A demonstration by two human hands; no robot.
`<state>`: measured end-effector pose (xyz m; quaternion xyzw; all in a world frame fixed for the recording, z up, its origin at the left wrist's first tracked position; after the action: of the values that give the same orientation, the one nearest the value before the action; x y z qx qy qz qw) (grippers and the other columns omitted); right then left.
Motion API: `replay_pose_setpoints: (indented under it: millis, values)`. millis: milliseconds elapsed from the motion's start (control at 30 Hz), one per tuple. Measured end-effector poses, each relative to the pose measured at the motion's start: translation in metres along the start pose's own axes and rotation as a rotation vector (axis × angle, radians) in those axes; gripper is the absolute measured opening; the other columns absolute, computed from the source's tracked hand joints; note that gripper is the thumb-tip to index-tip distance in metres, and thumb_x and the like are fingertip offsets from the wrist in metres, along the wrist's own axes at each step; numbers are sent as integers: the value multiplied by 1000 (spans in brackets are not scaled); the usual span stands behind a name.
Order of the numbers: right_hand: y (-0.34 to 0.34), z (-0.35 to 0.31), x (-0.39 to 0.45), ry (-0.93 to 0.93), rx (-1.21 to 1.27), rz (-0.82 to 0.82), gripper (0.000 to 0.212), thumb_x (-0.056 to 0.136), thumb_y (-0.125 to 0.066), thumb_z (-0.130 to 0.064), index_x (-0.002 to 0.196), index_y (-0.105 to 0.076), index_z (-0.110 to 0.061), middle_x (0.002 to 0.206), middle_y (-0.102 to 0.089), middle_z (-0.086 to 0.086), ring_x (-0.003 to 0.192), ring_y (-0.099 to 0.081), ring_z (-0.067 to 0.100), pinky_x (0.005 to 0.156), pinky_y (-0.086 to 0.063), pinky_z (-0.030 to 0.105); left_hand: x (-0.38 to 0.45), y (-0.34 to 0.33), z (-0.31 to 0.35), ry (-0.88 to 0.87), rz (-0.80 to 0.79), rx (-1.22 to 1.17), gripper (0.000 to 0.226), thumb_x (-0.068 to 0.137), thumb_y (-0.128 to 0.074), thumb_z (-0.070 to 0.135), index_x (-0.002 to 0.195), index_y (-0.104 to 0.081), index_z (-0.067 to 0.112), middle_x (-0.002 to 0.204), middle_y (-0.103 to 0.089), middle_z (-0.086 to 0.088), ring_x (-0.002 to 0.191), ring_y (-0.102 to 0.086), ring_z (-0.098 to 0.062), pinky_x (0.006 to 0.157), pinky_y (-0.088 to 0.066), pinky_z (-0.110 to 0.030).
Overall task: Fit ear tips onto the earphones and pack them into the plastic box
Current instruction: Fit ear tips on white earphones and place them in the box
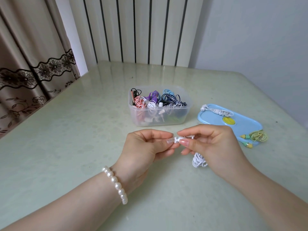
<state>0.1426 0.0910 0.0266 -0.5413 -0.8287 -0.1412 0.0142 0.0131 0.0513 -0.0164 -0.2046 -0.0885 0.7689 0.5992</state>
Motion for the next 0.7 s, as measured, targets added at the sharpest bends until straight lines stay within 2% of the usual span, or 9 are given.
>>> replay_pose_setpoints:
  millis: [300, 433, 533, 667, 700]
  values:
    - [2, 1, 1, -6, -10, 25, 21, 72, -70, 7, 72, -69, -14, 53, -65, -4, 45, -61, 11, 48, -43, 12, 1, 0, -2, 46, -13, -7, 11, 75, -61, -11, 76, -65, -1, 72, -71, -15, 68, -71, -20, 59, -57, -23]
    - [3, 1, 0, -13, -62, 44, 24, 72, -70, 5, 68, -69, -19, 54, -65, -3, 44, -61, 11, 45, -45, 27, 1, -1, -3, 49, -26, -1, 10, 72, -62, -11, 76, -66, -3, 76, -71, -17, 70, -71, -21, 60, -58, -23]
    - [2, 0, -1, -14, -78, 57, 26, 72, -70, 6, 68, -69, -20, 54, -64, 1, 43, -59, 10, 46, -44, 31, 0, -2, -3, 48, -30, 13, 9, 72, -62, -11, 77, -66, -4, 75, -71, -17, 69, -71, -22, 62, -58, -24]
    - [2, -1, -2, -5, -65, 85, 27, 72, -71, 5, 77, -69, -21, 66, -59, 25, 42, -58, 9, 44, -42, 28, -1, -2, -4, 59, -35, -8, 10, 70, -63, -11, 77, -66, -5, 75, -71, -17, 70, -71, -22, 61, -58, -23]
    - [2, 0, -2, -2, -58, 92, 28, 72, -71, 5, 78, -69, -22, 66, -59, 26, 43, -59, 9, 44, -43, 29, -1, -2, -4, 64, -40, -19, 10, 70, -63, -10, 78, -66, -5, 76, -71, -17, 71, -71, -22, 61, -58, -23]
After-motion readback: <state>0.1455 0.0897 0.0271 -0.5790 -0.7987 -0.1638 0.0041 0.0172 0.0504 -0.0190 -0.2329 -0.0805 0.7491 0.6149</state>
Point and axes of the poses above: each hand's wrist, its own x-axis towards the middle knuckle, its own y-axis out of the back of the hand, z = x × y, the point moved 7 cm from there along x, towards the middle knuckle
